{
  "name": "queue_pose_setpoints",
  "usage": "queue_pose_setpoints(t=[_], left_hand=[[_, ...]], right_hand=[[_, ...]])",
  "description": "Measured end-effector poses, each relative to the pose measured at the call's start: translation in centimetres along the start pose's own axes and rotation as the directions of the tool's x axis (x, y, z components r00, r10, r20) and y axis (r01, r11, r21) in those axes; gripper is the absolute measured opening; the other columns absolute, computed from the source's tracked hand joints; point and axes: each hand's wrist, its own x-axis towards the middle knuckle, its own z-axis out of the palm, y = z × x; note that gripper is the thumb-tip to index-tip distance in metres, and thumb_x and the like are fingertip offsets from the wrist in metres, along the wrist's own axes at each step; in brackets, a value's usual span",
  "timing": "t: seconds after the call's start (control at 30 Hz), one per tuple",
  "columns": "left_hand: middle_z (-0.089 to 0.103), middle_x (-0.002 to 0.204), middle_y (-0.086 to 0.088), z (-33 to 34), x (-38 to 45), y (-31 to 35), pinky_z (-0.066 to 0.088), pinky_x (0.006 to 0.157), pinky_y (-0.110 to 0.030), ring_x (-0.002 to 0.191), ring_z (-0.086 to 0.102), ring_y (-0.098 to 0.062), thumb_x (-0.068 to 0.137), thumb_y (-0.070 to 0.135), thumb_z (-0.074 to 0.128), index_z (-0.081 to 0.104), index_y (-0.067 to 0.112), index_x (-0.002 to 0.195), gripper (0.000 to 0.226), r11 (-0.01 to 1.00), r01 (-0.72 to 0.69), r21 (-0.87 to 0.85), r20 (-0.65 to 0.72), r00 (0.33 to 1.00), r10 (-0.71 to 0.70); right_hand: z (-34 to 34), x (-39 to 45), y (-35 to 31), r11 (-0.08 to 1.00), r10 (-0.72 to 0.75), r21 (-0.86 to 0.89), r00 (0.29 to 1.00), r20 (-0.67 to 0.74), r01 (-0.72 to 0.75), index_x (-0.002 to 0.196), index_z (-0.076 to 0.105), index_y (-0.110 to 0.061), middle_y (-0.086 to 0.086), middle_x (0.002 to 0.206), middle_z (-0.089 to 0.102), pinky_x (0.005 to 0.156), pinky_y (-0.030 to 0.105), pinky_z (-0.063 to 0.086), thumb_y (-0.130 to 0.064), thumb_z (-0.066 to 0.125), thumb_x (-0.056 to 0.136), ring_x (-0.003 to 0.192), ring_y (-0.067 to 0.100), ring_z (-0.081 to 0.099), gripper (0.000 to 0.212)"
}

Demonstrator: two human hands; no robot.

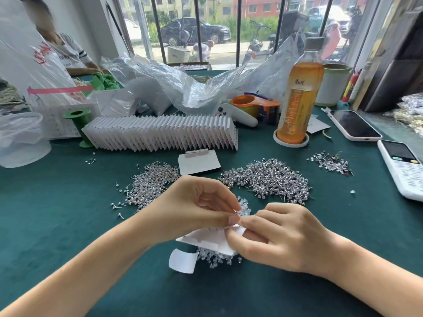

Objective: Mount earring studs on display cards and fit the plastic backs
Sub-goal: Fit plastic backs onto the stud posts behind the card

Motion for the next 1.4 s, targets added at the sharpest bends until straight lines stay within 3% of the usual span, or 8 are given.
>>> queue_pose_setpoints(t=[0.2, 0.37, 0.5, 0.9, 1.03, 1.17, 1.4], left_hand=[[0.074, 0.081, -0.006, 0.4, -0.1, 0.2, 0.052, 0.071, -0.017, 0.077, 0.07, -0.012, 0.074, 0.002, 0.077, 0.073, 0.012, 0.082, 0.014, 0.999, 0.021, 0.028, 0.01, 1.0, -0.021], [0.074, 0.082, -0.007, 0.6, -0.2, 0.1, 0.053, 0.074, -0.019, 0.078, 0.069, -0.013, 0.074, 0.001, 0.077, 0.072, 0.011, 0.084, 0.014, 0.999, 0.034, 0.04, 0.006, 0.999, -0.034], [0.074, 0.086, -0.008, 0.5, -0.2, 0.1, 0.056, 0.078, -0.024, 0.081, 0.069, -0.014, 0.076, 0.001, 0.075, 0.071, 0.008, 0.09, 0.016, 0.999, 0.03, -0.022, -0.024, 0.999, -0.031], [0.073, 0.079, -0.005, 0.7, 0.0, -0.3, 0.054, 0.073, -0.019, 0.073, 0.068, -0.009, 0.074, 0.002, 0.077, 0.072, 0.009, 0.082, 0.012, 0.997, -0.034, 0.076, -0.049, 0.998, 0.038], [0.074, 0.08, -0.003, 0.7, 0.1, -0.3, 0.053, 0.074, -0.018, 0.074, 0.068, -0.007, 0.075, 0.001, 0.077, 0.072, 0.009, 0.082, 0.012, 0.995, -0.043, 0.091, -0.024, 0.999, 0.045], [0.074, 0.082, -0.003, 0.4, 0.4, -0.1, 0.052, 0.076, -0.019, 0.077, 0.069, -0.008, 0.076, 0.004, 0.077, 0.072, 0.01, 0.085, 0.011, 0.987, -0.057, 0.15, 0.042, 0.998, 0.051], [0.072, 0.083, -0.002, -0.1, 1.5, 0.9, 0.047, 0.075, -0.015, 0.077, 0.066, -0.006, 0.075, 0.003, 0.077, 0.069, 0.012, 0.084, 0.014, 0.964, -0.019, 0.264, 0.185, 0.982, -0.031]], right_hand=[[0.0, 0.0, -0.1, 1.0, -0.007, -0.014, 1.0, 0.006, 0.007, 0.099, 0.057, -0.018, -0.001, 0.062, 0.059, 0.042, 0.027, 0.04, -0.003, 0.065, 0.08, 0.046, 0.017, 0.041, 0.025], [0.0, 0.0, -0.2, 1.0, -0.012, -0.018, 1.0, 0.015, 0.012, 0.096, 0.06, -0.018, 0.0, 0.059, 0.056, 0.041, 0.028, 0.039, -0.004, 0.061, 0.085, 0.045, 0.018, 0.04, 0.018], [-0.1, 0.2, -0.1, 1.0, 0.006, -0.013, 1.0, 0.018, -0.006, 0.1, 0.055, -0.017, 0.0, 0.06, 0.059, 0.041, 0.028, 0.041, -0.002, 0.068, 0.078, 0.046, 0.017, 0.046, 0.03], [0.2, -0.1, -0.1, 0.999, 0.003, -0.042, 1.0, -0.006, -0.003, 0.099, 0.056, -0.017, 0.0, 0.062, 0.061, 0.04, 0.028, 0.039, -0.002, 0.06, 0.083, 0.045, 0.017, 0.043, 0.022], [0.3, -0.1, -0.2, 0.998, 0.002, -0.058, 1.0, -0.017, -0.003, 0.097, 0.056, -0.018, 0.0, 0.062, 0.061, 0.04, 0.027, 0.037, -0.001, 0.06, 0.082, 0.044, 0.017, 0.042, 0.023], [0.4, -0.1, -0.2, 0.998, 0.007, -0.056, 1.0, 0.013, -0.006, 0.095, 0.058, -0.02, -0.001, 0.058, 0.057, 0.039, 0.027, 0.037, -0.003, 0.072, 0.07, 0.044, 0.018, 0.039, 0.033], [0.0, 0.2, -0.3, 0.997, -0.031, -0.066, 0.999, 0.044, 0.034, 0.087, 0.066, -0.021, -0.002, 0.053, 0.046, 0.039, 0.027, 0.034, -0.004, 0.073, 0.066, 0.045, 0.019, 0.032, 0.028]])
